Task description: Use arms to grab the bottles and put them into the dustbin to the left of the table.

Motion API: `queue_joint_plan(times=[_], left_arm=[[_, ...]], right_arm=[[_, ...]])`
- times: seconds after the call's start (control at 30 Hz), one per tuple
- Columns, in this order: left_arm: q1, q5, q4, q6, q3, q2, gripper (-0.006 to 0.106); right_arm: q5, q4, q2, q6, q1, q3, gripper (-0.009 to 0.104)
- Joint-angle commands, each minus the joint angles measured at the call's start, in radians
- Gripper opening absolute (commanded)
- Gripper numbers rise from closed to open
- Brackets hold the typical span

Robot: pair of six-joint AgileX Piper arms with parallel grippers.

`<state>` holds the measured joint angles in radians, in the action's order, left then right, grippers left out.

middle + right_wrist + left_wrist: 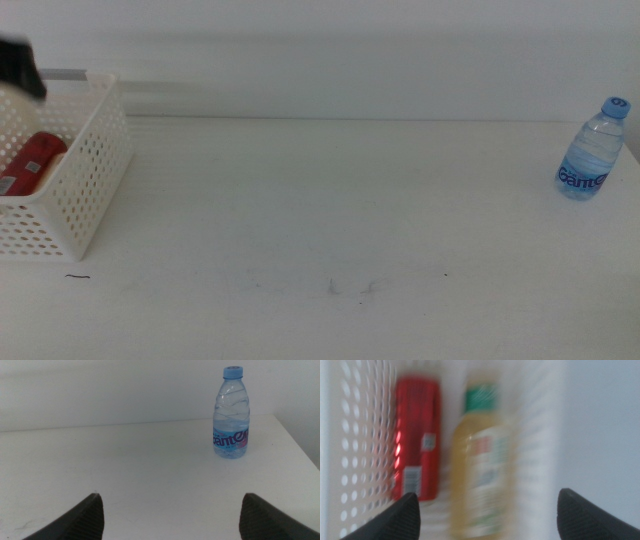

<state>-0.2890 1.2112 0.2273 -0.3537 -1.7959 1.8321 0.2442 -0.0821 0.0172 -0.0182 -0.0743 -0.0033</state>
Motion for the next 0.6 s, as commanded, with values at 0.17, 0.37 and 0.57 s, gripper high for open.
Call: queue_joint_plan(times=[0.17,0.37,0.57], left_arm=[[0.129,0.010,0.398,-0.228,0.082,-0.344,0.094],[0.355,-0.035,0.424,-0.294,0.233,-0.618,0.094],[0.432,-0.062,0.427,-0.259,0.267,-0.692,0.094]], right_arm=[[-0.005,0.009,-0.005,0.008,0.005,0.003,0.079],[-0.005,0.009,-0.005,0.008,0.005,0.003,0.079],[-0.005,0.009,-0.005,0.008,0.005,0.003,0.079]])
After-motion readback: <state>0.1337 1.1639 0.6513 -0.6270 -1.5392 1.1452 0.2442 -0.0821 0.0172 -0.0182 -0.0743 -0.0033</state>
